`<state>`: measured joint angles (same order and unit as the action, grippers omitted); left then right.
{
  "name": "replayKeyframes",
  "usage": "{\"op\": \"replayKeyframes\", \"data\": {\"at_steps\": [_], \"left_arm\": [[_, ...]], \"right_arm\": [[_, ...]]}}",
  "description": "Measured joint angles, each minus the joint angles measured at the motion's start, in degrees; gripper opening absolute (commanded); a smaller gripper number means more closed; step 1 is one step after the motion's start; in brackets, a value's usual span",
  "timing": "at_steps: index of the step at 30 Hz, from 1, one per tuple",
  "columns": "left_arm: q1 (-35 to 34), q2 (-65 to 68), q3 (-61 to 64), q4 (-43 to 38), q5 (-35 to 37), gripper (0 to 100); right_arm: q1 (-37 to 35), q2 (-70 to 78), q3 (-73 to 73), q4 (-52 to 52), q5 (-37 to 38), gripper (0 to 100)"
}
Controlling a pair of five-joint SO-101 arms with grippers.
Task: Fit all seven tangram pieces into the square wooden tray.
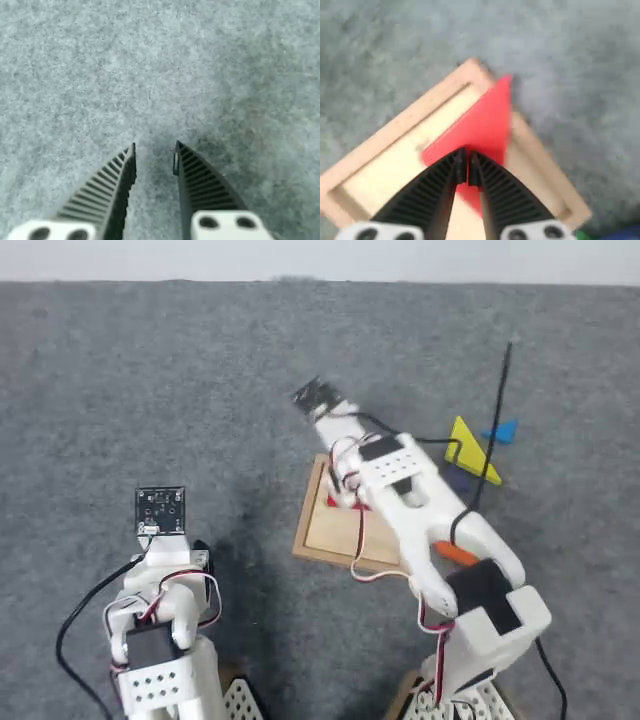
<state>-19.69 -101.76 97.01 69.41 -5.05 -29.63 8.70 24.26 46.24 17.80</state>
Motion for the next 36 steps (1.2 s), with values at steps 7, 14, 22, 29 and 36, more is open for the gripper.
{"op": "replayKeyframes", "data": {"at_steps": [7, 14, 22, 29, 36], "left_arm": [[0.0, 0.0, 0.0, 0.0, 0.0, 12], [0.0, 0.0, 0.0, 0.0, 0.0, 12], [0.0, 0.0, 0.0, 0.0, 0.0, 12], [0.0, 0.0, 0.0, 0.0, 0.0, 12], [0.0, 0.0, 0.0, 0.0, 0.0, 12]], "right_arm": [[-0.6, -2.1, 4.0, 0.3, 7.2, 1.3], [4.0, -2.8, 6.8, 1.7, 12.7, 1.3], [9.7, -3.0, 6.9, 1.8, 15.8, 1.2], [6.8, -14.2, 6.9, -0.9, 6.2, 1.2], [4.8, -7.5, -4.4, -3.7, -5.5, 1.2]]}}
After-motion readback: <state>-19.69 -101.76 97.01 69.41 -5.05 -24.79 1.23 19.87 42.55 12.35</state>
